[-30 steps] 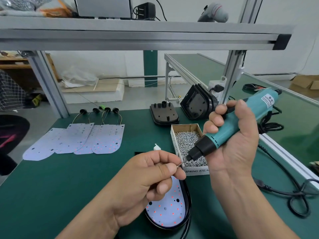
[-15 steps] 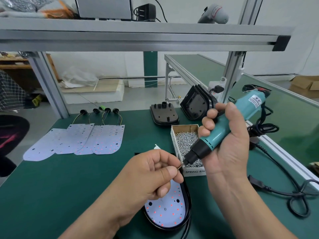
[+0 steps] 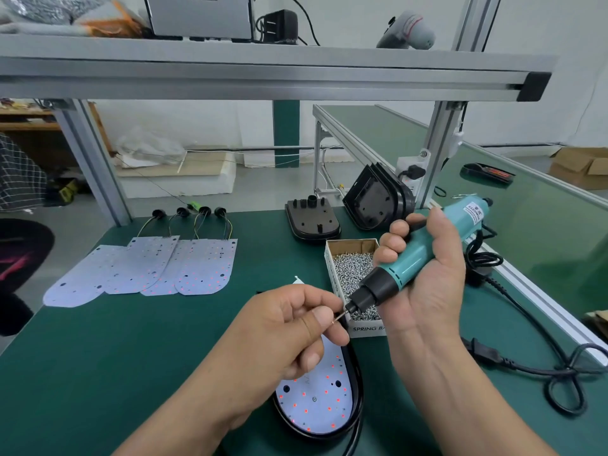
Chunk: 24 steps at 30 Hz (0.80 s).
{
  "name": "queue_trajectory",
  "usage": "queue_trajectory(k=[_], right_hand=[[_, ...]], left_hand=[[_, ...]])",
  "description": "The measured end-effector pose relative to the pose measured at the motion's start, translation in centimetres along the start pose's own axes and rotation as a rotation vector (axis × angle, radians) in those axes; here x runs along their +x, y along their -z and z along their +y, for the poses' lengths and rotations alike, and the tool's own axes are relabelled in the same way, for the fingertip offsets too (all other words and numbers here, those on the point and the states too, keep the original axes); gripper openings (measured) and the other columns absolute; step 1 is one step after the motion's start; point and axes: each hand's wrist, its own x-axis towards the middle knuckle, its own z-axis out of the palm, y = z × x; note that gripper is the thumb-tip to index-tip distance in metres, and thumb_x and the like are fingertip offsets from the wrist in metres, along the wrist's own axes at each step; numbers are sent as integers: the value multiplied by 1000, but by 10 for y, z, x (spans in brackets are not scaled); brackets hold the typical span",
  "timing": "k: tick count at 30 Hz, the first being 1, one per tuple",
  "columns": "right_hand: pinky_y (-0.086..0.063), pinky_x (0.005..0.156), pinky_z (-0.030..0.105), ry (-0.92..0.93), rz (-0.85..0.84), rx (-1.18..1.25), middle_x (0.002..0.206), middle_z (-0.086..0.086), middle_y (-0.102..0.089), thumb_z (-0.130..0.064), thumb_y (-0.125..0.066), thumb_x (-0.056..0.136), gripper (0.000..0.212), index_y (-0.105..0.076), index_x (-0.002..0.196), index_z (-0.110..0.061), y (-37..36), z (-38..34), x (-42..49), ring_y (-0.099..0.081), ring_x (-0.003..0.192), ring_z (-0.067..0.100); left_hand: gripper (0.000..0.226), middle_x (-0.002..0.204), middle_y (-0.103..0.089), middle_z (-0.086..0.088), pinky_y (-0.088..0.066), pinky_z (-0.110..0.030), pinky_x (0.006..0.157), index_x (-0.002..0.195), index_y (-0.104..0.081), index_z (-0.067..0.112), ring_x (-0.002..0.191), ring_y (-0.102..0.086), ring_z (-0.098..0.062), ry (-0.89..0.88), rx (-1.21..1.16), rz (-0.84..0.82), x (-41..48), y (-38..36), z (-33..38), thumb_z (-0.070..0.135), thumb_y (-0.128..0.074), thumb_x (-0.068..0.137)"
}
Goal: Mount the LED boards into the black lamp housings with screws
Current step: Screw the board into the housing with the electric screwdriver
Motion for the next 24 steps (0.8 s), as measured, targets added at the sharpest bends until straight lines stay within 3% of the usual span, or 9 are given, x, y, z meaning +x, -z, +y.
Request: queue_trajectory(k=[6,10,13,14,16,18,21,24], right_hand=[[-45,49,20,1,0,15,80,4,-58,-29,-65,100,19,-58,92,-14,3,0,3,-50,61,12],[-46,50,21,40,-21,-7,81,3,-59,-26,-65,100,15,-59,93,-15,8,-5,9,-51,61,12],[-45,51,21,84,-48,-55,80,2,-59,-24,-63,101,12,-60,95,-14,12,-8,14,-50,61,11],[-45,51,21,98,-55,-73,80,1,-59,-24,-63,101,11,-60,96,-14,14,-8,16,-50,61,11],[-46,52,22,119,-63,-109,81,2,-59,-22,-64,102,10,-61,98,-14,16,-6,18,-50,61,12],[-46,52,24,132,-54,-149,81,2,-60,-21,-67,100,11,-59,100,-14,18,-3,21,-50,61,13],[-47,54,27,162,-56,-202,80,3,-60,-20,-69,99,11,-58,99,-17,22,2,25,-52,63,14],[-48,56,29,173,-79,-229,81,4,-58,-18,-71,98,12,-59,99,-18,25,6,27,-53,64,16]], left_hand=[[33,81,-75,-9,-32,-20,44,100,-80,29,49,-44,-12,29,-28,38,3,4,-3,11,-54,107],[30,69,-57,-7,-23,-19,41,98,-78,16,47,-30,-14,92,-66,285,13,23,1,12,-56,77],[39,69,-42,1,-31,-27,52,94,-63,9,57,-33,-21,106,220,449,21,48,-3,39,-56,71],[44,73,-45,2,-36,-32,60,89,-59,15,65,-41,-26,117,394,446,23,52,-6,56,-55,74],[75,81,-59,4,-46,-38,74,88,-62,14,79,-58,-24,186,624,366,25,55,-13,87,-48,72],[88,78,-62,10,-46,-35,72,89,-65,15,74,-60,-11,232,700,323,27,55,-23,98,-46,68],[63,71,-67,27,-47,-31,66,85,-68,22,64,-61,5,229,718,284,32,54,-34,84,-63,78],[17,87,-76,25,-57,-31,82,92,-72,48,78,-69,3,201,683,187,34,58,-38,63,-73,84]])
